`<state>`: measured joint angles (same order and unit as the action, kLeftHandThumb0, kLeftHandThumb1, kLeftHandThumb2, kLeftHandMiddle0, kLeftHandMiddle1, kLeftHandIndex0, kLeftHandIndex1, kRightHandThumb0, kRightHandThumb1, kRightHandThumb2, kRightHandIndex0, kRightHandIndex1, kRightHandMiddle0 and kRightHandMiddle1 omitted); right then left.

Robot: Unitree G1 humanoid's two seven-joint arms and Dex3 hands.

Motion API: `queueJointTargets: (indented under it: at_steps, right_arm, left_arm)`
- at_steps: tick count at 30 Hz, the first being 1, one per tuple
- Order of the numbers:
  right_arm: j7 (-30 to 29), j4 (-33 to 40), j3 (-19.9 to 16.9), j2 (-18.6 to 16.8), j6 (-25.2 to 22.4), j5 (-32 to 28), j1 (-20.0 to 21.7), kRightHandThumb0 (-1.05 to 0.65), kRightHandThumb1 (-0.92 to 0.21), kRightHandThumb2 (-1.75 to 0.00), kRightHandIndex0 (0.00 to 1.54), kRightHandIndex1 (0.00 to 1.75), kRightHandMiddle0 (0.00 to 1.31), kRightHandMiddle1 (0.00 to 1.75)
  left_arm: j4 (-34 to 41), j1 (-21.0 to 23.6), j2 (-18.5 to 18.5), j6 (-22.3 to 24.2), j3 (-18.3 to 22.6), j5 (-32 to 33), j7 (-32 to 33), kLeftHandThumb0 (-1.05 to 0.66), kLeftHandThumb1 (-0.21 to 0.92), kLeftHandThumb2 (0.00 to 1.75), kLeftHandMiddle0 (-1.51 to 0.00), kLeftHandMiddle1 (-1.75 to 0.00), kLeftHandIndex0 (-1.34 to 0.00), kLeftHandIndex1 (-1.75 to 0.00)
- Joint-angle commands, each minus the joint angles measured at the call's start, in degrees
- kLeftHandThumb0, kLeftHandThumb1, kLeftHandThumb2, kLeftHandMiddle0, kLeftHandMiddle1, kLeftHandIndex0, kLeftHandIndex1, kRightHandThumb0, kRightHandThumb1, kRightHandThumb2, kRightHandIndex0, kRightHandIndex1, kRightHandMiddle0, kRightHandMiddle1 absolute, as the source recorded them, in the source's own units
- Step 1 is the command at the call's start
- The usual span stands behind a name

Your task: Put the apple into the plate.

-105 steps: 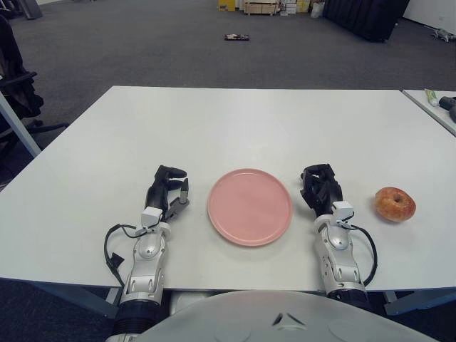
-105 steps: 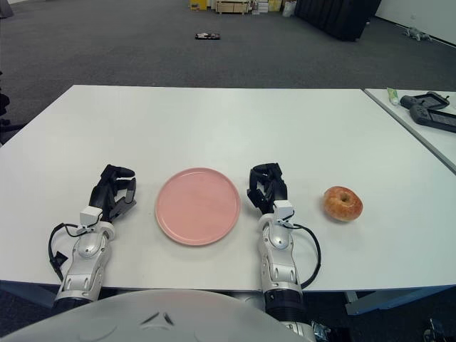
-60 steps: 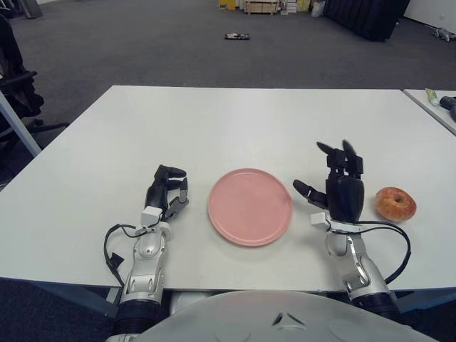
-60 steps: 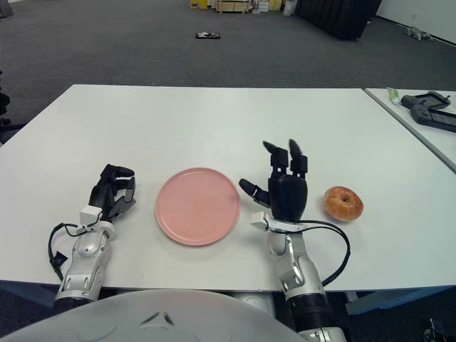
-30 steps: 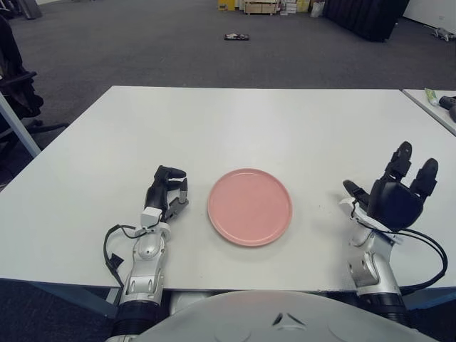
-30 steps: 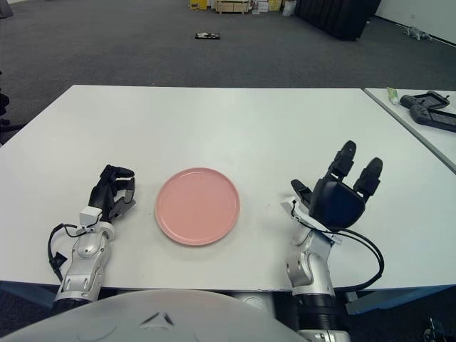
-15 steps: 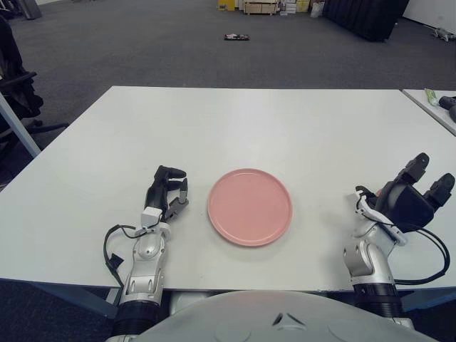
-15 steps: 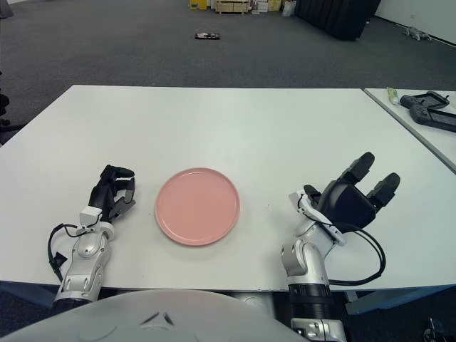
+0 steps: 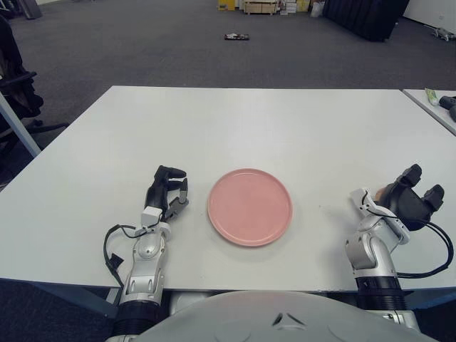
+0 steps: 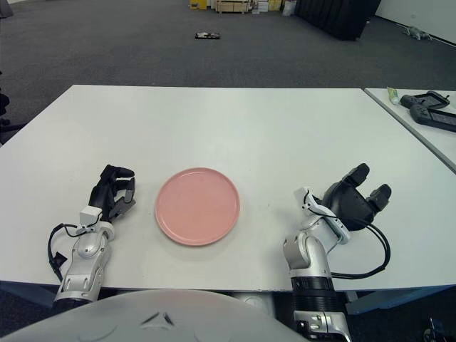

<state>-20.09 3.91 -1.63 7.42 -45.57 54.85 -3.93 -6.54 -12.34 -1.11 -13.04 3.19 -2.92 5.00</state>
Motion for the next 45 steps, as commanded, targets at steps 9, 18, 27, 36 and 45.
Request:
queueJointTargets:
  at_steps: [9, 18, 27, 36, 45]
  right_arm:
    - [6.65, 1.87, -0.34, 4.31, 0.31, -3.91, -0.25, -0.97, -0.76, -0.26, 0.00, 0.00, 0.00, 0.00]
    - [13.10, -0.02, 0.67, 7.67, -0.85, -5.57, 0.13, -0.88, -0.89, -0.30, 0.00, 0.00, 0.00, 0.00]
    - [17.31, -0.09, 1.71, 9.98, -2.76, -5.86, 0.28, -0.83, -0.92, -0.46, 0.05, 0.17, 0.00, 0.08]
    - [18.41, 1.26, 1.44, 10.70, -2.65, -6.50, -0.46, -0.85, -0.92, -0.66, 0.00, 0.63, 0.00, 0.46]
    - [20.29, 1.73, 0.89, 11.16, -4.24, -7.45, -0.42, -0.87, -0.92, -0.78, 0.00, 0.79, 0.00, 0.63]
  left_arm:
    - [0.93, -1.94, 0.15, 3.13, 0.18, 0.08, 0.10, -0.37, 0.78, 0.72, -0.45, -1.70, -0.28, -1.75]
    - [1.97, -2.46, 0.47, 3.88, 0.09, -0.34, 0.52, -0.36, 0.80, 0.70, -0.46, -1.68, -0.26, -1.75]
    - [2.59, -2.86, 0.54, 4.05, 0.06, -0.41, 0.43, -0.36, 0.81, 0.69, -0.47, -1.67, -0.26, -1.75]
    - [3.19, -3.17, 0.48, 4.33, 0.19, -0.04, 0.09, -0.37, 0.78, 0.72, -0.48, -1.68, -0.28, -1.75]
    - [3.72, -3.24, 0.66, 5.47, 0.17, -0.59, 0.73, -0.37, 0.78, 0.72, -0.48, -1.68, -0.28, -1.75]
